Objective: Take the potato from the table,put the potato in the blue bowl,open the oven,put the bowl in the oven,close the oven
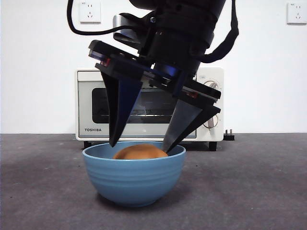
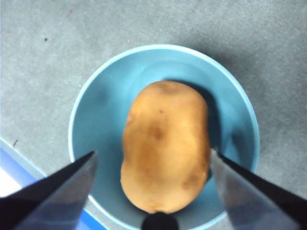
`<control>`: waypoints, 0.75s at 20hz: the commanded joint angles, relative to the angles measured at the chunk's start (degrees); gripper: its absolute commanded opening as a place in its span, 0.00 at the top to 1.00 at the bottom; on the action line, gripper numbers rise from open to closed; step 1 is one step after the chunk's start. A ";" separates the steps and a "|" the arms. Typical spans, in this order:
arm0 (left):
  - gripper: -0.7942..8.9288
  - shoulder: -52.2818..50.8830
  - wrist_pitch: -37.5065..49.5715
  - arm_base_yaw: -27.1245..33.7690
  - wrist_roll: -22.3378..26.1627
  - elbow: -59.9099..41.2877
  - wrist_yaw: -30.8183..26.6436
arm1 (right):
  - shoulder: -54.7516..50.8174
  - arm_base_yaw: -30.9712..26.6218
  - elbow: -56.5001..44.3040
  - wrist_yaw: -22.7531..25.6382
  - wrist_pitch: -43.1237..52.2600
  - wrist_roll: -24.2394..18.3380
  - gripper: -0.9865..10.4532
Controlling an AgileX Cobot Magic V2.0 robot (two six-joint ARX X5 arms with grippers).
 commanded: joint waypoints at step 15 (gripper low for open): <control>0.92 9.92 1.18 -0.20 8.04 -0.07 -0.42 | -8.31 6.45 21.49 16.57 -24.33 -2.99 0.81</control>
